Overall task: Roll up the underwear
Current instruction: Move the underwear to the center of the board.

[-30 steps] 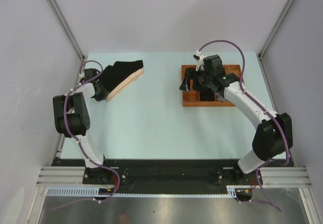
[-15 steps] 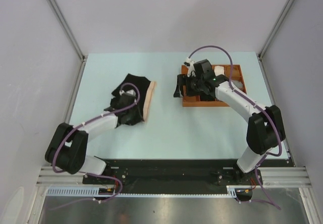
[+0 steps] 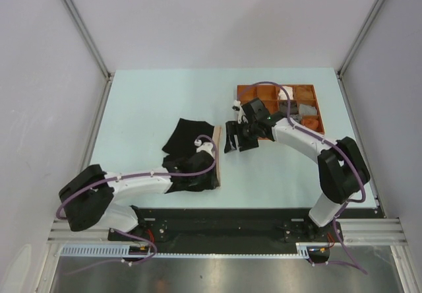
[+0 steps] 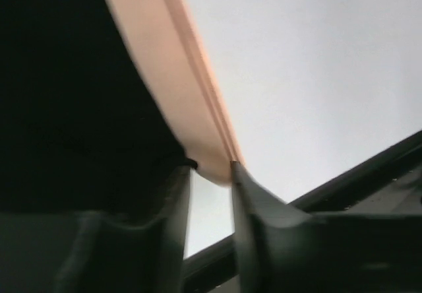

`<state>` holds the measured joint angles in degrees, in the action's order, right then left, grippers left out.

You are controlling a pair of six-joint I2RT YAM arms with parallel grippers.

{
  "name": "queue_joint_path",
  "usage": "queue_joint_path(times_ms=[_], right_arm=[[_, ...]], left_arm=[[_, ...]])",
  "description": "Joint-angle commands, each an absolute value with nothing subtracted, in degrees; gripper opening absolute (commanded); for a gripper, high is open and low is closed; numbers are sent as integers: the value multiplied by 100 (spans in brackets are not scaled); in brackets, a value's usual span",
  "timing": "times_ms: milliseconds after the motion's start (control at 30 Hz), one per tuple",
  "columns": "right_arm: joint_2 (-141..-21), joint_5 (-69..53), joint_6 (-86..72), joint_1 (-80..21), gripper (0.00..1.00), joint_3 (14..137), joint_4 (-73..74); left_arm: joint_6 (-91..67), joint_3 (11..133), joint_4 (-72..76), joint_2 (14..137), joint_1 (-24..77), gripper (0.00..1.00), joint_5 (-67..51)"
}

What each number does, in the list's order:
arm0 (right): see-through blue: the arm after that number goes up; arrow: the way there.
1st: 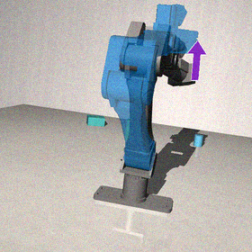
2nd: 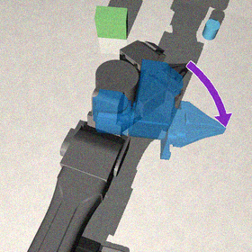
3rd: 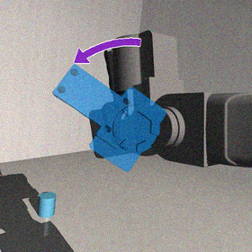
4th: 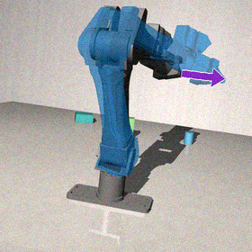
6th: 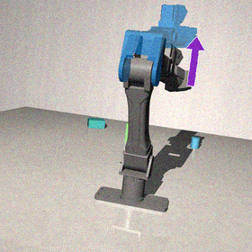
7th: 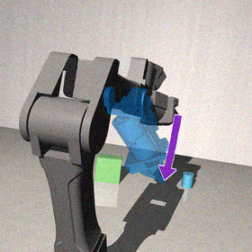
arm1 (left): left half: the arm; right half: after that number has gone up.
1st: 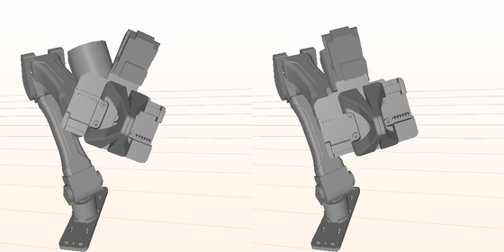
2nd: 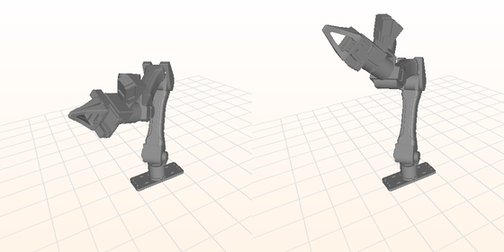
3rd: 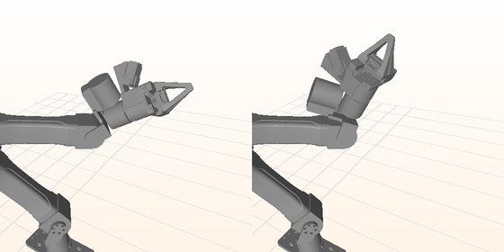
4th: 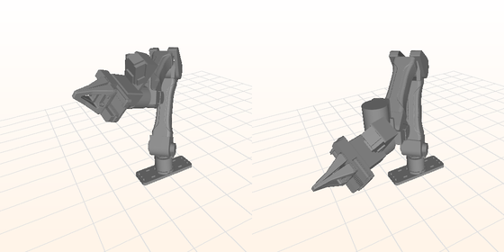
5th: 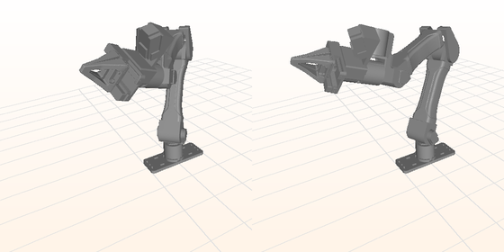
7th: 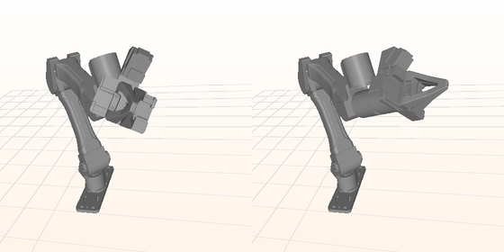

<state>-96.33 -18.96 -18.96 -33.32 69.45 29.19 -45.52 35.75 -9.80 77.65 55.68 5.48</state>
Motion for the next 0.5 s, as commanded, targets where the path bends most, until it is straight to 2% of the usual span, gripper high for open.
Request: queue_joint_path(times_ms=[0,67,100,200,300,367,467], right_arm=[[-8975,-1881,-2241,-3384,72,6646,3234],[-8799,-1872,-2433,-3497,73,6531,3305],[-8737,-1881,-2495,-3559,72,6435,3331],[-8543,-1854,-2820,-3849,72,6258,3428],[-8481,-1933,-3232,-4156,72,5951,3139],[-8551,-1881,-3409,-4332,71,5810,2927],[-8762,-1863,-3682,-4587,69,5696,2629]], left_arm=[[-4474,4148,-861,7998,5923,45,703],[-4351,4367,-1071,7849,6020,60,861],[-4333,4412,-1316,7588,6021,77,1027],[-4298,4552,-1904,6981,6021,97,1640],[-4341,4606,-2520,6602,5837,100,2135],[-4333,4379,-2601,6276,5556,100,2040],[-4386,3833,-2523,5837,4513,97,1548]])
